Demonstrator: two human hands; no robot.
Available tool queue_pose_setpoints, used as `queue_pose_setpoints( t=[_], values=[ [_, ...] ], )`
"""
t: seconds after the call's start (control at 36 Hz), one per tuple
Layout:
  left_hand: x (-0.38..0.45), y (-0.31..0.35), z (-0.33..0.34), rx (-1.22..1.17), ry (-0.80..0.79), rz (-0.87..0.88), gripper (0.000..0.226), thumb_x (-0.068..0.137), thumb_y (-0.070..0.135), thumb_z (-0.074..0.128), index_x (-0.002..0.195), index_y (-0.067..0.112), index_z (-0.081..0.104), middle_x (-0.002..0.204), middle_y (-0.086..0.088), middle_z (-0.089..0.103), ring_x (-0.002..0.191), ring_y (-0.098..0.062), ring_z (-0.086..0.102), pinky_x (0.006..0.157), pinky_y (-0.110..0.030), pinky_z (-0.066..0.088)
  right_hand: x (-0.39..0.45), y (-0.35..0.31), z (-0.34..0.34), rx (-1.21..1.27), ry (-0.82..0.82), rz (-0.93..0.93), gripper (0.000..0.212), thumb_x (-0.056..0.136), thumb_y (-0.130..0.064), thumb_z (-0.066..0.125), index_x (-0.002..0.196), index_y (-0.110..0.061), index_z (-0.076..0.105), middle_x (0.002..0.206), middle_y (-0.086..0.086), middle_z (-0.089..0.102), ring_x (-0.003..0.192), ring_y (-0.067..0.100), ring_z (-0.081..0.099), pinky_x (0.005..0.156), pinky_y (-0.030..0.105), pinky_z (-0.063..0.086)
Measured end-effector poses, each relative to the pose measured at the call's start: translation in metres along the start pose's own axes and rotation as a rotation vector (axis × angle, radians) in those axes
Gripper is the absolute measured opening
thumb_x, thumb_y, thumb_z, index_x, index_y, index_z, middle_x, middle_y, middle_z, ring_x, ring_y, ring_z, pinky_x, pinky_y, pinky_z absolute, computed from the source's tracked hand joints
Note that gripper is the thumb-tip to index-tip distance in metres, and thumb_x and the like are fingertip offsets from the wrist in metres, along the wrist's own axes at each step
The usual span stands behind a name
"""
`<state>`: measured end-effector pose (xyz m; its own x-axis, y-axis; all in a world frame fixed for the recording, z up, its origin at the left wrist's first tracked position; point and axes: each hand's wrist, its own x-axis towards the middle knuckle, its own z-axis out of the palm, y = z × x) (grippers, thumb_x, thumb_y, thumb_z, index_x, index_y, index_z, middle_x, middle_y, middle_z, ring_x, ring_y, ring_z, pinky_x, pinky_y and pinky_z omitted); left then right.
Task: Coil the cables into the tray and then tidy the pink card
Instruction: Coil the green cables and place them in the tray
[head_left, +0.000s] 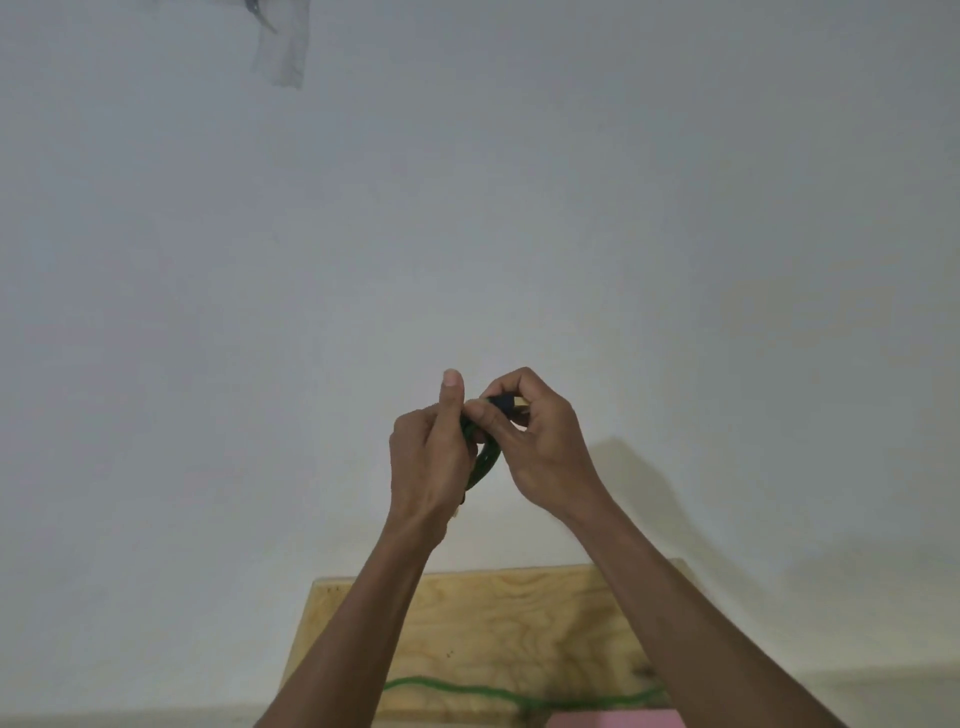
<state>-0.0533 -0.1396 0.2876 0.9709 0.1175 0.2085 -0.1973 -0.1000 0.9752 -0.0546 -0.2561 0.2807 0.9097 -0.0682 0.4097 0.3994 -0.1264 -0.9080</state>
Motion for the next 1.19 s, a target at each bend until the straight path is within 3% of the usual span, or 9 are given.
queue_pose_setpoints(
  t=[0.14,0.25,0.33,0.47,0.78,0.89,1.06,1.14,1.19],
  values=[
    [0.004,-0.002,0.004,-0.002,0.120,-0.082,0.065,0.104,0.046,0.045,0.047,0.014,0.046,0.045,0.006,0.040,0.046,-0.014,0.039,0.052,-0.028,0.031,-0.005,-0.003,0.010,-0.103,0.024,0.013,0.016,0.096,-0.031,0.063,0.095,-0.016,0.061,0.090,-0.010,0.066,0.082,0.003,0.064,0.072,0.012,0.048],
    [0.018,-0.002,0.000,-0.061,0.248,-0.197,0.052,0.094,0.038,0.052,0.066,-0.005,0.046,0.065,-0.012,0.040,0.062,-0.025,0.034,0.054,-0.032,0.026,-0.014,0.001,0.018,-0.239,0.043,-0.059,0.025,0.105,-0.026,0.044,0.112,-0.022,0.067,0.111,-0.010,0.050,0.104,0.003,0.058,0.082,0.008,0.044],
    [0.020,-0.001,-0.003,-0.066,0.286,-0.204,0.051,0.090,0.038,0.053,0.071,-0.009,0.045,0.064,-0.011,0.035,0.063,-0.025,0.032,0.054,-0.034,0.025,-0.017,0.003,0.019,-0.306,0.071,-0.079,0.024,0.100,-0.020,0.055,0.118,-0.024,0.071,0.103,-0.008,0.055,0.091,0.005,0.058,0.075,0.010,0.045],
    [0.017,-0.002,-0.006,-0.105,0.286,-0.224,0.049,0.095,0.045,0.052,0.055,0.017,0.062,0.053,-0.001,0.041,0.056,-0.024,0.038,0.051,-0.031,0.031,-0.016,-0.001,0.018,-0.049,0.120,0.140,0.009,0.082,-0.023,0.080,0.091,-0.023,0.081,0.085,-0.010,0.077,0.077,0.003,0.067,0.074,0.017,0.054],
    [0.010,-0.001,-0.010,-0.157,0.112,-0.319,0.060,0.098,0.060,0.047,0.069,0.014,0.072,0.044,0.002,0.039,0.045,-0.021,0.035,0.048,-0.023,0.028,-0.016,0.000,0.020,0.051,0.117,0.227,0.009,0.075,-0.023,0.086,0.083,-0.020,0.082,0.068,-0.014,0.073,0.064,-0.005,0.057,0.070,0.012,0.044],
    [0.010,-0.003,-0.011,-0.184,0.077,-0.293,0.063,0.097,0.062,0.048,0.078,0.007,0.072,0.050,-0.002,0.039,0.042,-0.018,0.035,0.048,-0.025,0.028,-0.017,0.005,0.021,-0.021,0.180,0.235,0.013,0.073,-0.033,0.086,0.083,-0.030,0.078,0.094,-0.014,0.068,0.081,-0.004,0.057,0.074,0.016,0.043],
    [0.010,-0.007,-0.017,-0.249,-0.011,-0.270,0.055,0.096,0.059,0.053,0.068,0.014,0.065,0.057,-0.008,0.045,0.044,-0.020,0.038,0.049,-0.028,0.032,-0.015,0.006,0.015,0.291,0.001,0.406,0.052,0.076,-0.023,0.086,0.121,-0.021,0.061,0.107,0.011,0.072,0.090,0.028,0.074,0.087,0.048,0.060],
    [0.006,-0.007,-0.019,-0.260,-0.087,-0.212,0.056,0.099,0.053,0.052,0.072,0.007,0.068,0.052,-0.006,0.043,0.043,-0.019,0.037,0.045,-0.027,0.033,-0.015,0.006,0.014,0.286,-0.012,0.394,0.027,0.081,-0.018,0.081,0.106,-0.010,0.072,0.091,0.016,0.076,0.076,0.033,0.073,0.084,0.055,0.059],
    [0.003,-0.007,-0.017,-0.232,-0.123,-0.179,0.054,0.101,0.049,0.052,0.076,0.004,0.066,0.046,0.003,0.043,0.042,-0.016,0.039,0.046,-0.027,0.035,-0.016,0.012,0.017,0.086,0.072,0.342,0.018,0.081,-0.031,0.080,0.097,-0.022,0.076,0.087,0.004,0.077,0.082,0.028,0.075,0.082,0.050,0.061]
  ],
)
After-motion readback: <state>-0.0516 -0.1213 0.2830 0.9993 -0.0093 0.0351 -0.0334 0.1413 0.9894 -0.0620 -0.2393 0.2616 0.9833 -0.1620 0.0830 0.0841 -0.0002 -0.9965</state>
